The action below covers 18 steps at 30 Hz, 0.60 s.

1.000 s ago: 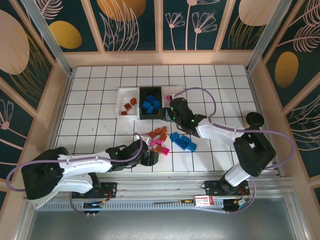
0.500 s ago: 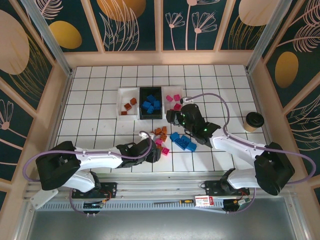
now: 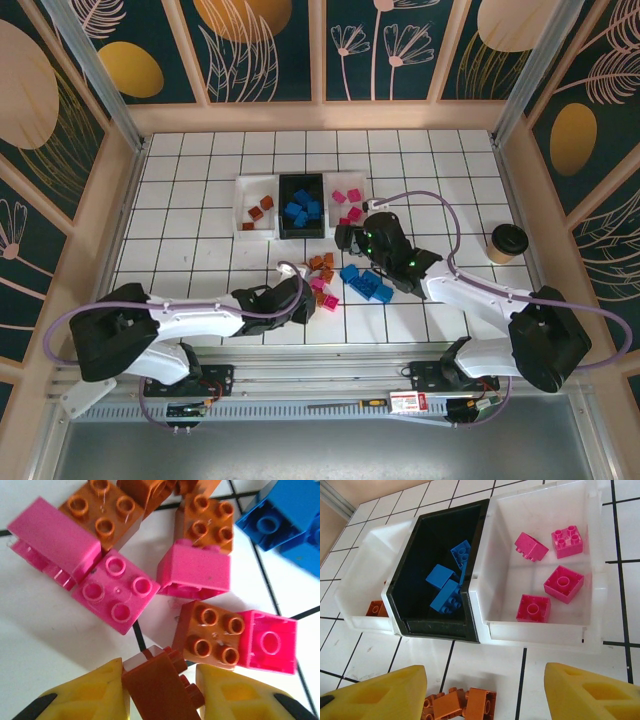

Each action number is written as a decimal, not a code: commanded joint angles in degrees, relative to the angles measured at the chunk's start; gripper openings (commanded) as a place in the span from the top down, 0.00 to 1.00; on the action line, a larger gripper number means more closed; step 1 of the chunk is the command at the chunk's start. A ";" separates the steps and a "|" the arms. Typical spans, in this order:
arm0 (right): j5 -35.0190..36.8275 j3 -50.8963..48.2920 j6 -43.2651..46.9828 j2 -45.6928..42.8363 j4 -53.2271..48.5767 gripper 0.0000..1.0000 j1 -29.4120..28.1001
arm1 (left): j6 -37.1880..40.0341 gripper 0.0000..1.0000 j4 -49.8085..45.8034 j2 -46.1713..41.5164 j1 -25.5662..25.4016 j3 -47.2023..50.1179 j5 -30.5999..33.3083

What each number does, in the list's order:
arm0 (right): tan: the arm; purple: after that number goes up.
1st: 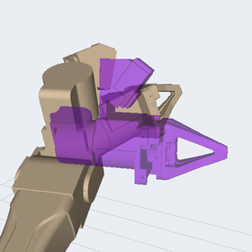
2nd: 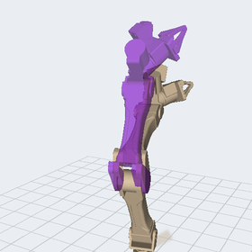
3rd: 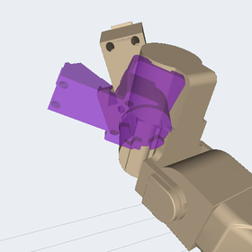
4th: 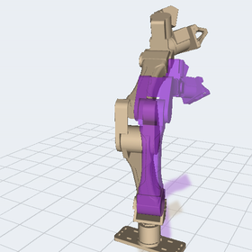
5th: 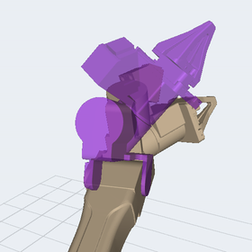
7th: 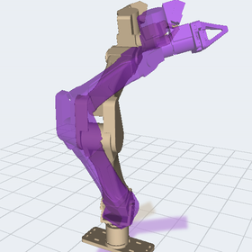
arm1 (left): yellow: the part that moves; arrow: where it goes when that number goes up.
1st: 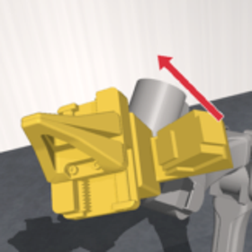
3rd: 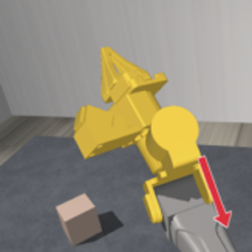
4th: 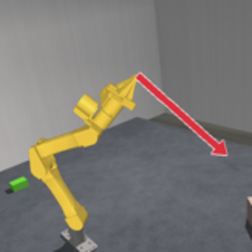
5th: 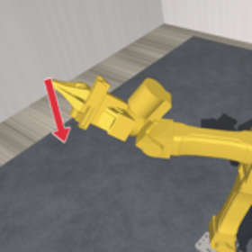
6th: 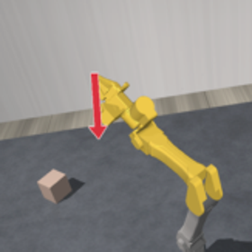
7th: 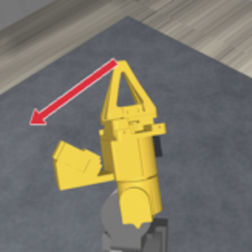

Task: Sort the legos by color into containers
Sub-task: Pick up the lego from the middle-left of the table, then place the lego in the container.

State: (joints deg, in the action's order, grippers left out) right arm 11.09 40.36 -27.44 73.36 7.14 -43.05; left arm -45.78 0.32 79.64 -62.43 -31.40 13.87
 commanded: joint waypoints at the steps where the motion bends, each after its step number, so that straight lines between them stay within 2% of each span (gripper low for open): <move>1: 1.97 -0.97 -1.12 -1.64 1.57 0.36 0.46 | -1.24 0.73 -2.52 -4.49 -0.23 0.55 2.28; 5: 1.98 -1.79 -1.31 -2.77 1.75 0.36 0.50 | -0.20 0.73 -8.03 -11.54 2.91 -0.19 5.02; 11: 2.27 -3.03 -1.57 -4.35 1.57 0.36 0.61 | 5.75 0.71 -11.00 -21.00 18.61 -2.75 3.58; 14: 2.19 -3.35 -1.78 -4.54 1.44 0.36 0.61 | 8.56 0.71 -9.50 -18.51 25.38 -5.99 1.55; 18: 2.18 -4.02 -1.87 -5.06 1.19 0.36 0.59 | 10.39 0.74 -4.98 -10.47 32.78 -10.35 -1.11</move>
State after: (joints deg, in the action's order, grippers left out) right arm 11.77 37.36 -28.08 70.06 7.55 -42.76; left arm -38.68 -6.87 64.79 -33.04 -39.07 15.05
